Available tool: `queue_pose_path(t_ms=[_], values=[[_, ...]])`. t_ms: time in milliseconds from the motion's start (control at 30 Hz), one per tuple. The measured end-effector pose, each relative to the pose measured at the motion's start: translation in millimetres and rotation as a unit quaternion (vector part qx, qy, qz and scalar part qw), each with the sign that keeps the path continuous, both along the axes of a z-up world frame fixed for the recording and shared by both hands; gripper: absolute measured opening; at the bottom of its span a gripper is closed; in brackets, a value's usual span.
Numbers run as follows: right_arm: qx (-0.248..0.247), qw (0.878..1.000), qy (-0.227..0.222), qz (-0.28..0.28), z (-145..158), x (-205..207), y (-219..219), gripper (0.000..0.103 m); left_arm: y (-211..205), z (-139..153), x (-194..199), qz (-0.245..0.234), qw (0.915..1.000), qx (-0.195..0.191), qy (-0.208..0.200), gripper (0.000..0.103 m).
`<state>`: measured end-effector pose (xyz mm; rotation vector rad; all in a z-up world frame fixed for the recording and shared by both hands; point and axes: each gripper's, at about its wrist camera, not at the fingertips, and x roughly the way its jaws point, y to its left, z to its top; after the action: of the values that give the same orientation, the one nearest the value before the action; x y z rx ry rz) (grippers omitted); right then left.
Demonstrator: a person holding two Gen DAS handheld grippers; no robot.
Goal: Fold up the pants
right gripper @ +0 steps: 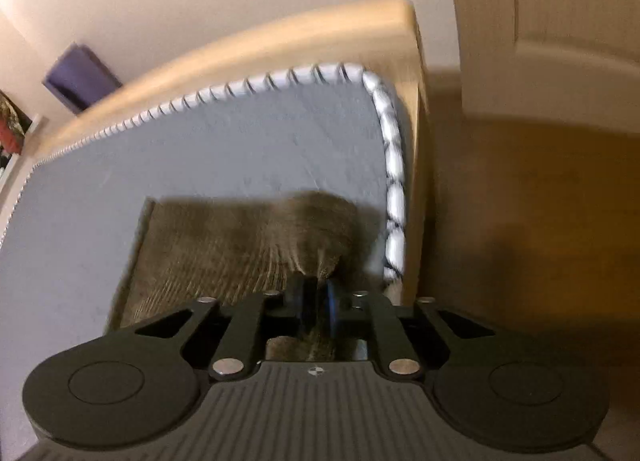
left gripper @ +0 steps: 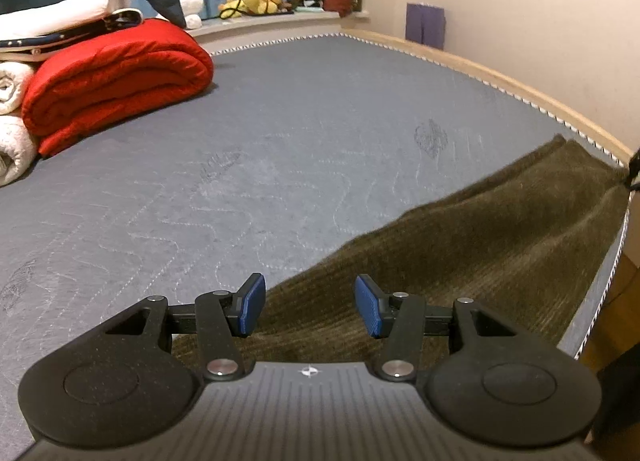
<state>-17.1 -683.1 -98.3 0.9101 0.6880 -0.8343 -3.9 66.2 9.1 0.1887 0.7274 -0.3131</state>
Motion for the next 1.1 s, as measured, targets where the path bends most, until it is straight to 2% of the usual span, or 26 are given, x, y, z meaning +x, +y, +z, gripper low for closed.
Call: queue_pose_path(t_ms=[33,167,233,333,400,533,633,733,867,933,967,1000,1033,1100], values=[[-0.009,1.0,-0.006,-0.001,3,-1,-3,0.024,0,-1,0,-0.001,1.0,0.001,0.003,0.055],[-0.098,0.995,-0.027,-0.01,29,-3,2,0.041,8,-4,0,0.007,0.9999,0.0,0.011,0.055],[-0.122,0.991,-0.046,0.003,35,-3,3,0.041,13,-4,2,0.018,0.9997,-0.002,0.015,0.055],[-0.134,0.985,-0.086,0.073,39,17,4,0.043,23,-6,5,0.035,0.9992,-0.002,0.021,0.055],[-0.144,0.976,-0.098,0.13,38,38,5,0.053,29,-7,7,0.043,0.9988,-0.004,0.024,0.055],[-0.154,0.967,-0.083,0.183,26,83,5,0.06,42,-8,14,0.063,0.9976,-0.006,0.027,0.055],[-0.145,0.969,-0.064,0.191,10,110,0,0.061,57,-9,23,0.088,0.9957,-0.005,0.029,0.055],[-0.162,0.967,-0.036,0.195,-5,137,-4,0.068,78,-8,29,0.123,0.9919,-0.011,0.029,0.056],[-0.187,0.958,-0.002,0.216,-17,164,1,0.074,116,-12,37,0.194,0.9799,-0.024,0.041,0.072],[-0.202,0.95,0.023,0.239,-26,176,6,0.071,135,-20,42,0.223,0.9716,-0.043,0.067,0.076],[-0.212,0.945,0.034,0.246,-27,178,8,0.049,142,-24,44,0.233,0.9677,-0.051,0.081,0.078],[-0.227,0.939,0.043,0.254,-28,180,11,0.035,147,-29,46,0.244,0.9638,-0.054,0.093,0.079],[-0.236,0.936,0.039,0.257,-25,180,13,0.025,152,-33,48,0.252,0.9604,-0.057,0.104,0.08],[-0.252,0.935,0.022,0.247,-15,180,14,0.019,160,-41,50,0.266,0.9538,-0.065,0.124,0.082]])
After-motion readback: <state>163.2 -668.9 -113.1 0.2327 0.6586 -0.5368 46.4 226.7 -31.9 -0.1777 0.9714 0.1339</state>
